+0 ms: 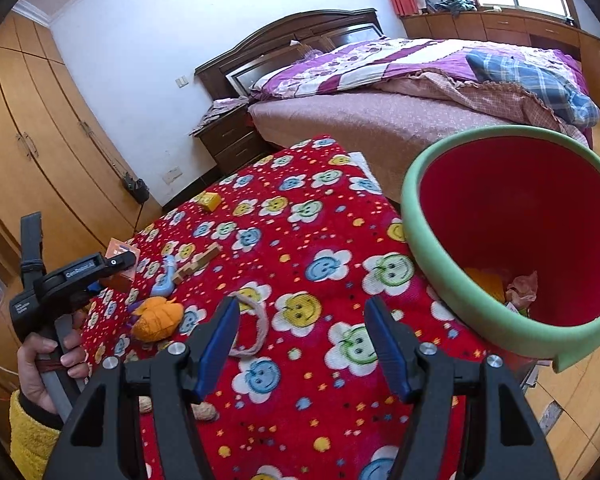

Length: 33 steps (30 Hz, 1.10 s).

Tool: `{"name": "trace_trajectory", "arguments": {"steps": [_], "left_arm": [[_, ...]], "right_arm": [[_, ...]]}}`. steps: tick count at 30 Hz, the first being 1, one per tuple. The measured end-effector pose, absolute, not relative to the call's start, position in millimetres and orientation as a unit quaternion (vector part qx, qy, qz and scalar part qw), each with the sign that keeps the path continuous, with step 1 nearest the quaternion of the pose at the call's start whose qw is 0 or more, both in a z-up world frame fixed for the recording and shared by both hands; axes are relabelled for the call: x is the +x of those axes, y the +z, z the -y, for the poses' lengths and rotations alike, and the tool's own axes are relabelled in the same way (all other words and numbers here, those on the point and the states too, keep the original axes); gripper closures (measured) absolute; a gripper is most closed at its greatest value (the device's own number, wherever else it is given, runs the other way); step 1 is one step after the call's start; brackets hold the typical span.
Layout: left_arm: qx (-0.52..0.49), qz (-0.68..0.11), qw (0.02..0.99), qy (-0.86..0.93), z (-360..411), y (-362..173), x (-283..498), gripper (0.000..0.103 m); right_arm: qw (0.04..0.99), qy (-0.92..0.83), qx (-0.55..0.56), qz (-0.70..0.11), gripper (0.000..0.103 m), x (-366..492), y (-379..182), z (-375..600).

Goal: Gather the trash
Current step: 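Move both open tools back over the bedspread items, then grasp the brown box with the left tool while the right grasps another orange mesh bag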

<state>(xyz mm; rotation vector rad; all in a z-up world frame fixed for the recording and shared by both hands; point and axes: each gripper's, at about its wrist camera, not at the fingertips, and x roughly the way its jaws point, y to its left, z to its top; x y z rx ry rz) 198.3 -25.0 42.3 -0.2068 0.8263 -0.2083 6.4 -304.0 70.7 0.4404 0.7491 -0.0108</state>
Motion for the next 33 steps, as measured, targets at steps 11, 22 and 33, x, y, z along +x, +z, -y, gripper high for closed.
{"name": "trace_trajectory", "arguments": {"steps": [11, 22, 33], "left_arm": [[-0.086, -0.381, 0.919, -0.060, -20, 63, 147, 0.055], [-0.082, -0.377, 0.922, -0.028, -48, 47, 112, 0.055], [-0.094, -0.382, 0.919, -0.023, -55, 31, 111, 0.055]], "right_arm": [[0.909, 0.038, 0.191, -0.369, 0.035, 8, 84, 267], [0.897, 0.089, 0.179, -0.394, 0.035, 37, 77, 207], [0.879, 0.099, 0.164, -0.438, 0.035, 78, 50, 168]]}}
